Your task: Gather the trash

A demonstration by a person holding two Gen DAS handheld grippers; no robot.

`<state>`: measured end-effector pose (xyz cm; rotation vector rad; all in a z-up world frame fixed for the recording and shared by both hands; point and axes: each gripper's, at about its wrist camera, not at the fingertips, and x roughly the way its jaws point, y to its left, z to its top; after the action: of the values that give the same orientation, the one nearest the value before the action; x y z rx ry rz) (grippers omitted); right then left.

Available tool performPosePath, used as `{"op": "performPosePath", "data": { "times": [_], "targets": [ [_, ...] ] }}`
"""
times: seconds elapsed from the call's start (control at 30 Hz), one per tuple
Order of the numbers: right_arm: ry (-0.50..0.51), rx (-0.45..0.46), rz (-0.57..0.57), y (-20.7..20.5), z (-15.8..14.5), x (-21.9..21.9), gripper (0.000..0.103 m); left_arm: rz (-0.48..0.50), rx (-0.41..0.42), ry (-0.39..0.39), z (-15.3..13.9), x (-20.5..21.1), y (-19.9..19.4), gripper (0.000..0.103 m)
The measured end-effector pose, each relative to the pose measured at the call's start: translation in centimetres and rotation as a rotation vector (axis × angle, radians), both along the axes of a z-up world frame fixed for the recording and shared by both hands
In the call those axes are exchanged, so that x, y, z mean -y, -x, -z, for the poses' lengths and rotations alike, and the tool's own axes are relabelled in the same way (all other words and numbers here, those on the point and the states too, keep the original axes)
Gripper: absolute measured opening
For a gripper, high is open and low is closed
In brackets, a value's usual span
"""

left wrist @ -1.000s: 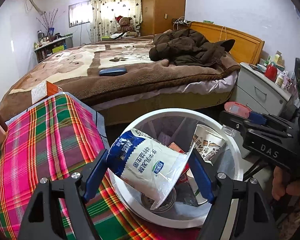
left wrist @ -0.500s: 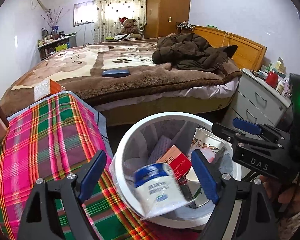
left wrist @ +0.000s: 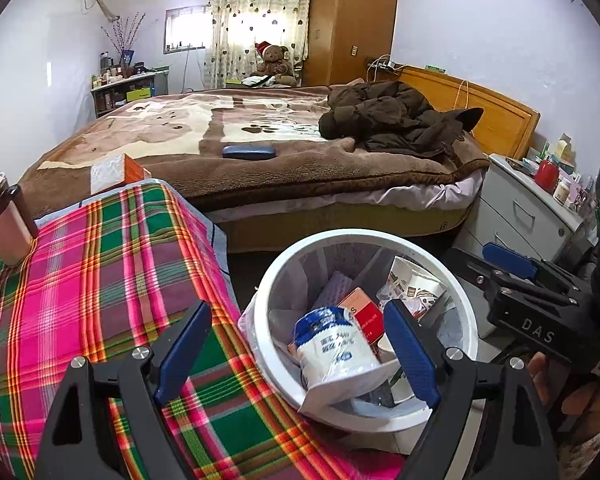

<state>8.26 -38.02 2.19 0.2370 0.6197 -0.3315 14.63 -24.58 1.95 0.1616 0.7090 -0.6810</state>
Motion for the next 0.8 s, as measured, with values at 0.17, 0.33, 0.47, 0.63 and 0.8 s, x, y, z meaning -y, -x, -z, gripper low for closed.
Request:
{"op": "performPosePath", "data": {
  "times": [0.17,0.33,0.47,0.63,0.8],
  "targets": [
    [0.008,0.025,-0.005,1.0,-0.5,-0.9,0.065,-0.039,-0.001,0.024,-0.4,-2.0,0.4,0.089],
    [0.007,0.052,-0.016,2.0,-0.8,-2.0,0.065,-0.076,0.026,0.036,-1.0,-4.0,1.3,0.089],
    [0.026,0.070,-0.029,2.7,-1.1,-3.4,0.065,-0.094,0.048,0.042,-1.3,-5.3,2.4,0.089],
    [0.060,0.103,-0.036,4.3,-1.5,-5.2,0.065,-0.144,0.102,0.034,-1.7,-7.4,4.3,0.089],
    [0.080,0.127,-0.034,5.8,-1.3,-7.0,0.065,-0.193,0.134,0.024,-1.6,-9.2,6.2,0.089]
  ]
}}
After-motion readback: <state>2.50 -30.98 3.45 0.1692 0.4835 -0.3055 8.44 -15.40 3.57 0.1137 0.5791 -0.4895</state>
